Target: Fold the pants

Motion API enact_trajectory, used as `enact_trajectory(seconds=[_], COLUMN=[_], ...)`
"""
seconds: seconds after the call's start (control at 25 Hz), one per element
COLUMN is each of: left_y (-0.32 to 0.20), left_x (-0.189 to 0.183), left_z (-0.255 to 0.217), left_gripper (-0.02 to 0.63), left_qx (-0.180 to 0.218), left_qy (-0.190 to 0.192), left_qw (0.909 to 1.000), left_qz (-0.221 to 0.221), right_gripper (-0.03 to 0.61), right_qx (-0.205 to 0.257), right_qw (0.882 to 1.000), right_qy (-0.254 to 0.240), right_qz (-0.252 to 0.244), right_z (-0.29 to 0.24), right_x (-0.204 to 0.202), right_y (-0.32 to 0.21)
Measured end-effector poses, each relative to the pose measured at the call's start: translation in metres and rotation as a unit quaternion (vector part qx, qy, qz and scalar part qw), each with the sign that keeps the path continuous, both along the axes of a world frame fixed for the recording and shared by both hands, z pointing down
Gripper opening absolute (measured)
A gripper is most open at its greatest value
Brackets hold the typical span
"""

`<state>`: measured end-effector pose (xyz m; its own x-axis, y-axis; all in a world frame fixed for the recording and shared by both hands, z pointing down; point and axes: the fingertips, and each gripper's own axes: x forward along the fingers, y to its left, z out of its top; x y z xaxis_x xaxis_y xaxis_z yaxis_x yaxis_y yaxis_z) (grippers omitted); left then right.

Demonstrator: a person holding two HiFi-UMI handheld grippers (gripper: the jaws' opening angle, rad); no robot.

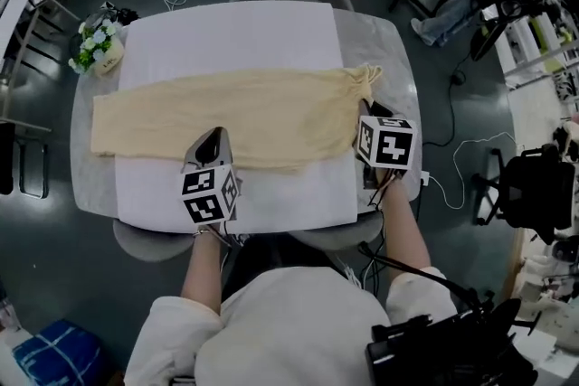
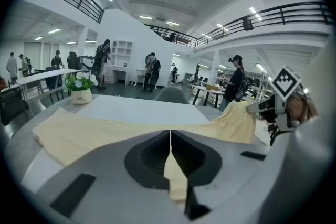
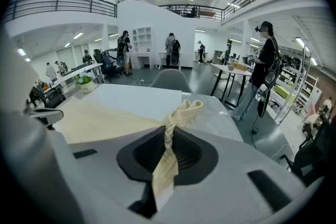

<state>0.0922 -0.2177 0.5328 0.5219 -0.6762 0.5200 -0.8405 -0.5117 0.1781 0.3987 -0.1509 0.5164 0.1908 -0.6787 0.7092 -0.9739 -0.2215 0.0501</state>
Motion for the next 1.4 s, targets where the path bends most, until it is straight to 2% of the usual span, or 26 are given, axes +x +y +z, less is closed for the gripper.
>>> enact_trajectory(seconds=[0.44,0.68,0.88,1.4], left_y=[-0.016,-0.024,-0.034,-0.033], left_x=[-0.113,-0.168,-0.217,-0.304], left_z=[-0.032,-0.043,-0.052,-0.059], left_gripper=[0.014,0.014,0.014,0.014], left_qx=[0.023,0.035,0.029,0.03], left_qy=[0.009,0.001,0.0,-0.02], left_qw=[0.9973,0.9946,0.9921,0.9841], left_qz=[-0.069,-0.098,-0.122,-0.174], right_gripper=[0.029,0.029,0.029,0.029], right_qx=[0.019,0.025,0.019,0.011], right_qw=[0.996,0.993,0.988,0.975], right_qy=[0.019,0.007,-0.007,-0.035], right_qz=[-0.08,-0.116,-0.15,-0.22], right_z=[-0.04,-0.044,-0.05,-0.045], right_x=[-0.117,-0.179,-0.244,-0.358], right_y=[-0.056,-0.083,-0.11,-0.16])
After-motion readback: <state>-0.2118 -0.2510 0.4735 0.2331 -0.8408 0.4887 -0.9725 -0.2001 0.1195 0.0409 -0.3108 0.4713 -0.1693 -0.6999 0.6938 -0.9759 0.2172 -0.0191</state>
